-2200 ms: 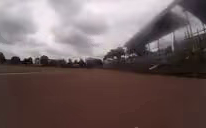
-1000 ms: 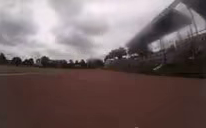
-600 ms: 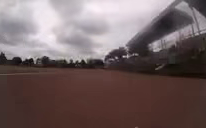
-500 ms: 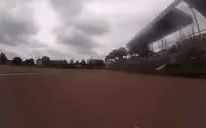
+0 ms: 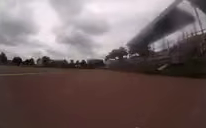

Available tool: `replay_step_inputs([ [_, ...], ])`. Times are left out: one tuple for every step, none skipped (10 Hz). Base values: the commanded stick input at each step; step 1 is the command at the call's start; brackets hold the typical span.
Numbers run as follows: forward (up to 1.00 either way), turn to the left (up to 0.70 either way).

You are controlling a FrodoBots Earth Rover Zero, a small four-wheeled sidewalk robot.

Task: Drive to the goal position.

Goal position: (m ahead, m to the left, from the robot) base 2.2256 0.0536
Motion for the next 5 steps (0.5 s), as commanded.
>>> replay_step_inputs([
  [0.7, 0.0],
  [0.7, 0.0],
  [0.7, 0.0],
  [0.7, 0.0],
  [0.7, 0.0],
])
